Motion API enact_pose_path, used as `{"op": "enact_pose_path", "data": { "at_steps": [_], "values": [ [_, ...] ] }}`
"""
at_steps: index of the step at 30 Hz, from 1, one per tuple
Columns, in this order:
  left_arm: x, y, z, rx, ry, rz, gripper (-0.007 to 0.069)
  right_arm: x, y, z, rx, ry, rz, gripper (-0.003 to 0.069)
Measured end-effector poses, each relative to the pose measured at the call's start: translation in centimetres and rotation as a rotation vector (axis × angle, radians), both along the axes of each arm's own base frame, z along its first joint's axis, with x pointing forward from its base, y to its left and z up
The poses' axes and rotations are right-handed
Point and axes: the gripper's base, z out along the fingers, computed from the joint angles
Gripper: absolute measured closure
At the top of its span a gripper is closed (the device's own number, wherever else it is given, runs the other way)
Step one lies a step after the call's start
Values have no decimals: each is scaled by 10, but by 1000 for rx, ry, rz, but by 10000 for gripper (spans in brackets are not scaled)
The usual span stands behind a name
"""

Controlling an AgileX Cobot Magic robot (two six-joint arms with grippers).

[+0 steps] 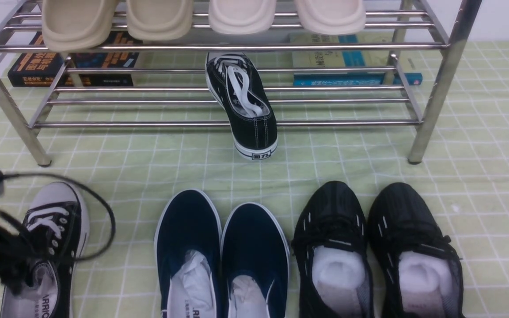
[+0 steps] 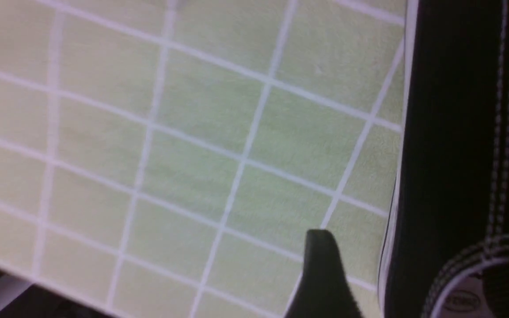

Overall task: Take the shoes off the shelf with your hand from the green coffee tablecloth.
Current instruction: 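Set the held shoe down on the floor in front of the rack with the left gripper, then grasp the leftmost shoe on the bottom shelf of the shoe rack with the left gripper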

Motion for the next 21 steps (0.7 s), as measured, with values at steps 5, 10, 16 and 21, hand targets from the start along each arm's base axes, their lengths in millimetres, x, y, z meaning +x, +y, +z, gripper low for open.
{"op": "enact_pose_path", "data": {
  "at_steps": [5,10,16,21],
  "values": [
    [5,2,47,12,-63,32,126,0,0,0,0,0,0,421],
    [13,-10,79,-122,-152,54,336,0,0,0,0,0,0,421],
    [29,-50,81,-278,-253,-70,612,0,0,0,0,0,0,421],
    [60,-98,84,-362,-345,-159,621,0,0,0,0,0,0,421]
  ]
}}
